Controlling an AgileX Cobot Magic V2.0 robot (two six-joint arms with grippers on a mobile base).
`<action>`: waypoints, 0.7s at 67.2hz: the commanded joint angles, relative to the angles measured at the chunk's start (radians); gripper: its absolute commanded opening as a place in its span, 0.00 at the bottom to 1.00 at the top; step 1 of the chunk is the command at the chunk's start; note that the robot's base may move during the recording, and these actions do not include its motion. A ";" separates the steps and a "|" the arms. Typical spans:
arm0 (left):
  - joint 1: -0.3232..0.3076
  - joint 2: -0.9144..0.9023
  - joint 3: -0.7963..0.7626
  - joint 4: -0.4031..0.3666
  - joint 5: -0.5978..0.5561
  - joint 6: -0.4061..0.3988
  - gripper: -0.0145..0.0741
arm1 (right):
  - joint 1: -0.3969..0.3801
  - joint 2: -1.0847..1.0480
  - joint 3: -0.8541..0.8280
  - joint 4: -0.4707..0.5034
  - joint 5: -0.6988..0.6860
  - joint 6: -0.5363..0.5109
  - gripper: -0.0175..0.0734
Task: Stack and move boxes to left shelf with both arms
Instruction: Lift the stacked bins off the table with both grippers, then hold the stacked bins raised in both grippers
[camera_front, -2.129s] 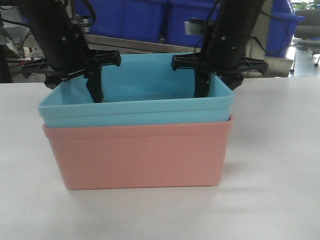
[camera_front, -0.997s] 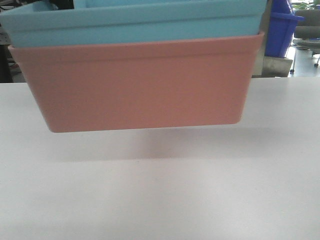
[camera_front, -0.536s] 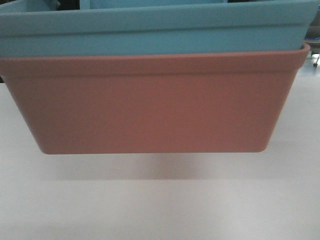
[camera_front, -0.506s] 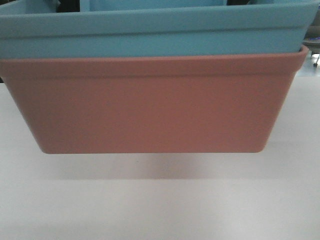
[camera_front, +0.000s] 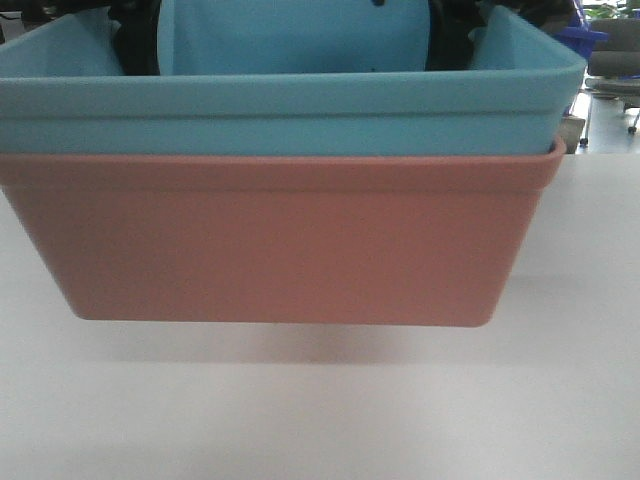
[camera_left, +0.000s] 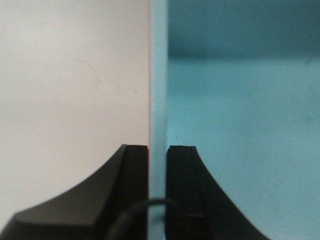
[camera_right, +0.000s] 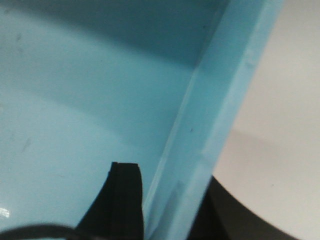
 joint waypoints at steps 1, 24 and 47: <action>-0.041 -0.039 -0.044 -0.111 -0.265 -0.015 0.16 | 0.042 -0.034 -0.047 0.111 -0.247 0.011 0.25; -0.041 0.015 -0.044 -0.111 -0.304 -0.015 0.16 | 0.046 -0.011 -0.047 0.121 -0.261 0.011 0.25; -0.041 0.022 -0.044 -0.099 -0.353 -0.013 0.16 | 0.046 -0.006 -0.047 0.121 -0.258 0.011 0.25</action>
